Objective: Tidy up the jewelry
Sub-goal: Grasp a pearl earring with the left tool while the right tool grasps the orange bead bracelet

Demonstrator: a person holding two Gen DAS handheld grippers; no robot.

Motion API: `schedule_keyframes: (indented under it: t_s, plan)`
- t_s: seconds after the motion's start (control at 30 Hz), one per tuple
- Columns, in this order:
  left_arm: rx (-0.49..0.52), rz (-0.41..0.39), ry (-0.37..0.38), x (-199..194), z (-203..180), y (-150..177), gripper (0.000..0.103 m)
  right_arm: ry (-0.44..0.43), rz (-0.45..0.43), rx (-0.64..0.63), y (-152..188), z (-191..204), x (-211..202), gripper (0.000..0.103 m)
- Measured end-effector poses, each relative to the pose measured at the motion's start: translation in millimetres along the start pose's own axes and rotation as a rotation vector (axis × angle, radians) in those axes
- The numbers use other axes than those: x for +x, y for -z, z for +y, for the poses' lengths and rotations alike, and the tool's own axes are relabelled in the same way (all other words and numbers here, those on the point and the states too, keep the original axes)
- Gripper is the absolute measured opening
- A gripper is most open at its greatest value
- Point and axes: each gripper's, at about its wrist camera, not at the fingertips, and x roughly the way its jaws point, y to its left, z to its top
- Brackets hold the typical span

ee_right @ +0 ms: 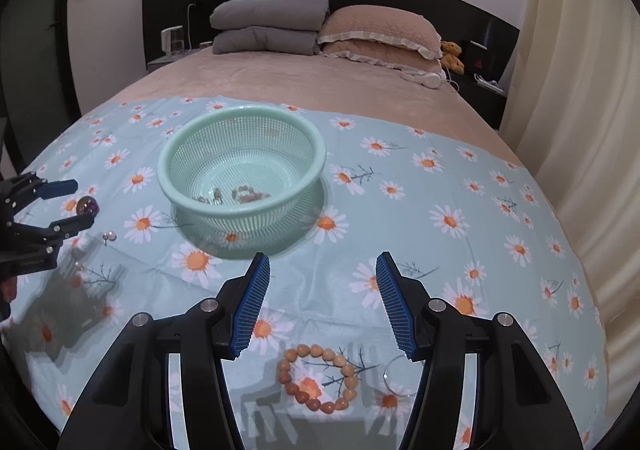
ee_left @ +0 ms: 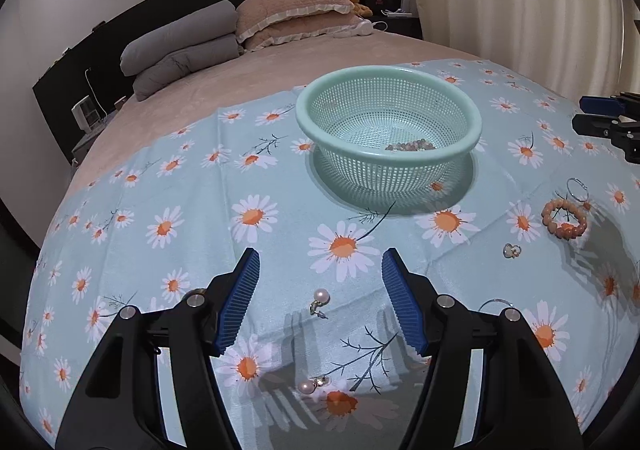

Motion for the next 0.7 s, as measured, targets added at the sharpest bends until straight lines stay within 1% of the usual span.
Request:
schedule_keyframes:
  t_s: [0.2,0.27,0.33,0.4,0.5,0.57,0.6,0.63,0.7]
  plan:
    - [-0.032,0.036,0.005,16.5,6.4,21.8,0.064,0.008,0.069,0.068,36.1,-16.7,16.6,0.052]
    - [-0.037,0.056,0.000,23.7,8.2,26.2,0.064,0.012,0.087,0.064,45.4,-15.9,22.5,0.052]
    - [-0.044,0.072,0.000,30.0,9.2,29.7,0.064,-0.008,0.109,0.064,53.4,-15.0,29.2,0.052]
    - [-0.051,0.083,-0.002,34.5,9.5,33.3,0.064,-0.010,0.123,0.061,60.3,-13.0,34.7,0.051]
    - [-0.061,0.094,0.009,39.6,10.4,36.8,0.064,-0.013,0.147,0.061,69.8,-11.3,42.2,0.050]
    - [-0.052,0.099,0.011,42.2,8.7,37.5,0.064,-0.024,0.165,0.067,74.8,-10.9,47.1,0.046]
    - [-0.051,0.104,0.016,44.5,8.2,37.1,0.064,-0.028,0.176,0.067,76.9,-10.6,50.1,0.041]
    - [-0.048,0.110,0.021,46.3,6.9,37.6,0.064,-0.026,0.181,0.066,78.5,-10.2,52.6,0.038]
    - [-0.038,0.124,0.022,50.6,4.0,38.2,0.064,-0.033,0.188,0.068,81.6,-10.1,56.7,0.038]
